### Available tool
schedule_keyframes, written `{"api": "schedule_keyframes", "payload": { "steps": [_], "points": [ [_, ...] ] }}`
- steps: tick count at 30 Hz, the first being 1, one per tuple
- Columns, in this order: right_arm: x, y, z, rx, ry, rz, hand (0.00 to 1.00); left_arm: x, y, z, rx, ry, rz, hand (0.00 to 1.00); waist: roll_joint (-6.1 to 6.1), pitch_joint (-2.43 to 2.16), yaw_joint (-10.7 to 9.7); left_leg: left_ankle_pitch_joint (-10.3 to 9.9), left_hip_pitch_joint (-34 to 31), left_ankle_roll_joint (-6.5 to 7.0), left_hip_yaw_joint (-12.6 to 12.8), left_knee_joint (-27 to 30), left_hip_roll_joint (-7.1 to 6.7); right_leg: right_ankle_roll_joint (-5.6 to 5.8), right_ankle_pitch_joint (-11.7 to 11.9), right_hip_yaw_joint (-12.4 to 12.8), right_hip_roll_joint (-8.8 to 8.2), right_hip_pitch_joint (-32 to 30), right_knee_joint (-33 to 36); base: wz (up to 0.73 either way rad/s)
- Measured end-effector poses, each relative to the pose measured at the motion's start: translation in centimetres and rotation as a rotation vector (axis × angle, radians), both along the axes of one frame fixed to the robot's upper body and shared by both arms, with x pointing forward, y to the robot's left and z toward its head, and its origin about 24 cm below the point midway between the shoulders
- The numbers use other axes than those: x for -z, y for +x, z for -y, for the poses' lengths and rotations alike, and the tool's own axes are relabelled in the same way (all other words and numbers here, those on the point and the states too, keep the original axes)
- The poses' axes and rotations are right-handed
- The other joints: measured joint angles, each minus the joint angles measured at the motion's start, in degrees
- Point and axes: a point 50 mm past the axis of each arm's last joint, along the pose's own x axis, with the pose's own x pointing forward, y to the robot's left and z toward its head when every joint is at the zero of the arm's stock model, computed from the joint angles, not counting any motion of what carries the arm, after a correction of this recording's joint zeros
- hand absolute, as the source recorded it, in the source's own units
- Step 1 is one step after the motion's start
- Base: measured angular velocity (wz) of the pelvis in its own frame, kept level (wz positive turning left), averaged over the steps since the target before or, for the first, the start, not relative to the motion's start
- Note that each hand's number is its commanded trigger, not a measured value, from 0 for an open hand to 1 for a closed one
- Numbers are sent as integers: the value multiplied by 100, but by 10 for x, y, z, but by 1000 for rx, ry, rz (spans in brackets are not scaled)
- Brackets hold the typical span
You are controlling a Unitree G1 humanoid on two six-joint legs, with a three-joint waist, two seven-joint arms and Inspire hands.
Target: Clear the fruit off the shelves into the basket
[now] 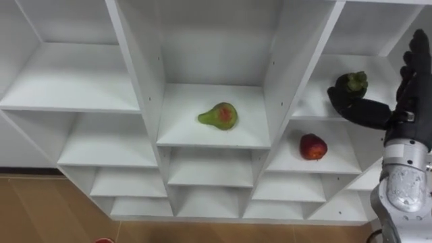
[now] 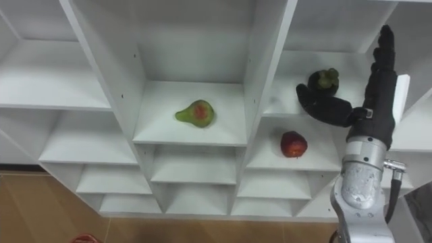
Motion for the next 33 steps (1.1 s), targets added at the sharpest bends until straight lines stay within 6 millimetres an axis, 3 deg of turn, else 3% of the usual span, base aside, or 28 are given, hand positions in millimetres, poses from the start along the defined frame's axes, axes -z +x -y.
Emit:
{"api": "schedule_keyframes", "payload": {
  "steps": [14, 19, 33],
  "points": [
    [1, 20, 3, -8, -21, -34, 0, 0, 1, 2, 28, -15, -22, 100, -20, 31, 3, 2, -17, 2, -27, 80, -7, 0, 0, -23, -9, 27, 2, 0],
    [2, 27, 12, 13, -27, -57, 0, 0, 0, 0, 17, -26, -36, 100, -32, 37, -12, 3, -21, 0, -87, 86, -11, 0, 0, -154, -15, 61, 3, 6],
    [17, 27, 18, 22, -14, -138, 0, 0, -2, -2, 2, -30, -46, 100, -113, 60, -1, 8, -9, -5, -143, 85, -18, 0, 0, -165, -13, 90, 2, 3]
  ]
}}
